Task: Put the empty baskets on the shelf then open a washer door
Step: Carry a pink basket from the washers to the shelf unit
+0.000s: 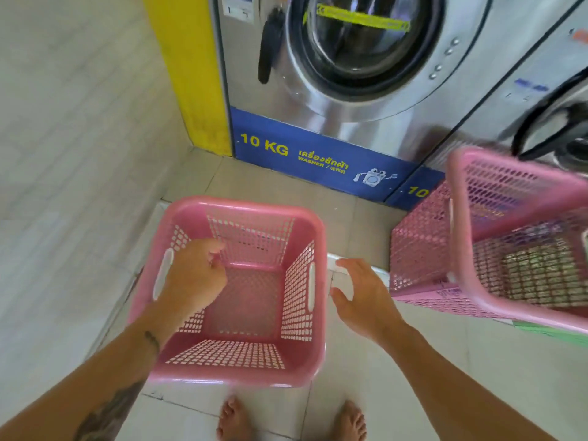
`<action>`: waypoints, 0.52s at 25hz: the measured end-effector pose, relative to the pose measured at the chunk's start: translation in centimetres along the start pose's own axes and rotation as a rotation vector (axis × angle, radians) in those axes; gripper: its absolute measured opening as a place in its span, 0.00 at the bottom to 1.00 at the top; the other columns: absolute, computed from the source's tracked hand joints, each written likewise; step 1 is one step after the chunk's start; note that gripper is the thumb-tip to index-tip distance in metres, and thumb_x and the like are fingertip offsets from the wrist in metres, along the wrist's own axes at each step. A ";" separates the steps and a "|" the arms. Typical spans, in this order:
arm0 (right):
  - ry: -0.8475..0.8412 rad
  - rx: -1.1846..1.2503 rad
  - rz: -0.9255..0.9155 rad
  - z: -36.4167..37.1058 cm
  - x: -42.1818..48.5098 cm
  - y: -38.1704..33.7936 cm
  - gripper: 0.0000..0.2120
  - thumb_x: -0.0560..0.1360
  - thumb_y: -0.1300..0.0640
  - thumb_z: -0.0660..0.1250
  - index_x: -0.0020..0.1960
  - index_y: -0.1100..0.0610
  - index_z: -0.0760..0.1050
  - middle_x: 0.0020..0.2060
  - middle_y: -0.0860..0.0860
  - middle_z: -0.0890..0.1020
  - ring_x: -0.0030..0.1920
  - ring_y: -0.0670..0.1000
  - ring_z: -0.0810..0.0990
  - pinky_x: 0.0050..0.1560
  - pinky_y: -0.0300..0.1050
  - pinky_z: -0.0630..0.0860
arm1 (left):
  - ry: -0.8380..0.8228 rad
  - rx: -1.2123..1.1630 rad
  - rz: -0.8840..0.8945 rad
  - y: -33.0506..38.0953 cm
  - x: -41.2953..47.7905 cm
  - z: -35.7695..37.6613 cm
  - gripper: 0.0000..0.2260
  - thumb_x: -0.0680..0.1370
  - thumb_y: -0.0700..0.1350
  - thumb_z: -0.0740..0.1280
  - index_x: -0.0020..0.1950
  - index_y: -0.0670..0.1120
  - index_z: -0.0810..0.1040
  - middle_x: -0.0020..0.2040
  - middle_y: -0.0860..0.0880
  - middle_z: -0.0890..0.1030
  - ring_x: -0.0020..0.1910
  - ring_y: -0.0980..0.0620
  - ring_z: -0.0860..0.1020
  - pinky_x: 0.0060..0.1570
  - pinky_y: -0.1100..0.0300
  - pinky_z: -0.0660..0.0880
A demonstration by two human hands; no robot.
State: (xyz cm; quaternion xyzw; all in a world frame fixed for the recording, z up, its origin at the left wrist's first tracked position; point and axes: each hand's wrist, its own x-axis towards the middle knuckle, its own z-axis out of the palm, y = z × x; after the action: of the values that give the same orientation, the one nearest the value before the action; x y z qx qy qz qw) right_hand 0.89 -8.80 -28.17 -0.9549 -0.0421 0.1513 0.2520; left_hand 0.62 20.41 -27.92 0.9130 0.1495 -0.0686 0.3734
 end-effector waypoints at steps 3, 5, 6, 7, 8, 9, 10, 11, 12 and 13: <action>0.114 0.063 -0.045 -6.1 -1.9 1.1 0.22 0.72 0.54 0.69 0.65 0.54 0.73 0.61 0.50 0.76 0.57 0.52 0.77 0.58 0.45 0.73 | -0.039 -0.101 0.162 9.1 -2.1 2.0 0.16 0.75 0.32 0.63 0.60 0.43 0.79 0.54 0.51 0.80 0.53 0.53 0.79 0.57 0.59 0.76; 0.204 0.101 -0.065 -9.9 -2.4 3.0 0.22 0.71 0.55 0.69 0.64 0.55 0.74 0.59 0.51 0.77 0.56 0.53 0.77 0.58 0.45 0.73 | -0.036 -0.167 0.247 14.6 -2.9 4.1 0.15 0.74 0.33 0.61 0.57 0.43 0.80 0.52 0.51 0.81 0.51 0.53 0.80 0.57 0.57 0.76; 0.249 0.125 -0.063 -12.1 -2.9 4.6 0.22 0.71 0.55 0.67 0.64 0.55 0.74 0.58 0.52 0.77 0.56 0.53 0.77 0.59 0.47 0.74 | -0.022 -0.183 0.290 17.5 -3.4 5.6 0.15 0.73 0.35 0.61 0.55 0.44 0.81 0.51 0.50 0.82 0.49 0.53 0.80 0.56 0.55 0.77; 0.268 0.147 -0.053 -14.2 -3.3 6.3 0.22 0.71 0.54 0.66 0.65 0.54 0.73 0.58 0.52 0.77 0.56 0.53 0.77 0.59 0.49 0.75 | -0.017 -0.196 0.318 19.8 -3.6 7.2 0.15 0.71 0.38 0.60 0.53 0.46 0.81 0.50 0.49 0.83 0.48 0.52 0.81 0.54 0.54 0.77; 0.269 0.152 -0.040 -16.1 -3.6 8.4 0.22 0.72 0.54 0.65 0.65 0.53 0.73 0.59 0.51 0.77 0.57 0.53 0.77 0.59 0.50 0.75 | -0.022 -0.194 0.327 22.0 -3.7 9.0 0.17 0.69 0.40 0.59 0.53 0.47 0.81 0.50 0.49 0.83 0.48 0.52 0.81 0.54 0.52 0.78; 0.279 0.140 -0.036 -18.0 -3.9 10.9 0.21 0.72 0.54 0.65 0.65 0.52 0.72 0.58 0.51 0.77 0.56 0.53 0.77 0.58 0.50 0.76 | -0.031 -0.202 0.322 24.1 -3.9 11.0 0.18 0.68 0.41 0.58 0.53 0.47 0.81 0.50 0.49 0.83 0.48 0.51 0.81 0.54 0.51 0.78; 0.299 0.130 -0.035 -19.5 -4.4 13.6 0.20 0.71 0.54 0.66 0.64 0.52 0.73 0.57 0.50 0.77 0.56 0.52 0.77 0.57 0.50 0.76 | -0.044 -0.200 0.306 26.0 -4.2 13.3 0.19 0.68 0.42 0.57 0.54 0.48 0.81 0.51 0.49 0.82 0.49 0.51 0.81 0.54 0.50 0.77; 0.321 0.130 -0.027 -21.2 -5.0 17.1 0.20 0.71 0.54 0.66 0.63 0.51 0.74 0.56 0.49 0.77 0.56 0.52 0.77 0.58 0.50 0.75 | -0.054 -0.184 0.299 28.3 -4.5 16.0 0.19 0.68 0.43 0.58 0.55 0.49 0.80 0.52 0.48 0.81 0.49 0.50 0.81 0.54 0.49 0.77; 0.330 0.131 -0.017 -22.6 -5.7 20.2 0.21 0.71 0.53 0.67 0.63 0.51 0.74 0.56 0.48 0.76 0.56 0.51 0.76 0.60 0.49 0.74 | -0.059 -0.151 0.301 30.3 -4.9 18.4 0.20 0.68 0.43 0.59 0.58 0.49 0.79 0.54 0.48 0.80 0.50 0.50 0.80 0.55 0.50 0.77; 0.337 0.124 -0.011 -23.8 -6.1 23.2 0.22 0.70 0.53 0.68 0.64 0.52 0.73 0.57 0.48 0.75 0.57 0.51 0.76 0.61 0.50 0.73 | -0.047 -0.103 0.309 31.9 -5.1 20.7 0.20 0.69 0.43 0.62 0.60 0.48 0.78 0.56 0.48 0.79 0.51 0.49 0.80 0.56 0.51 0.75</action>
State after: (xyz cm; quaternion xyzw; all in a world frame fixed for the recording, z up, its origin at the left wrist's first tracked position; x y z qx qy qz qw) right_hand 2.53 -41.07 -18.32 -0.9491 0.0048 -0.0098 0.3148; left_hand 5.86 -16.82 -20.34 0.9029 0.0019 -0.0240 0.4293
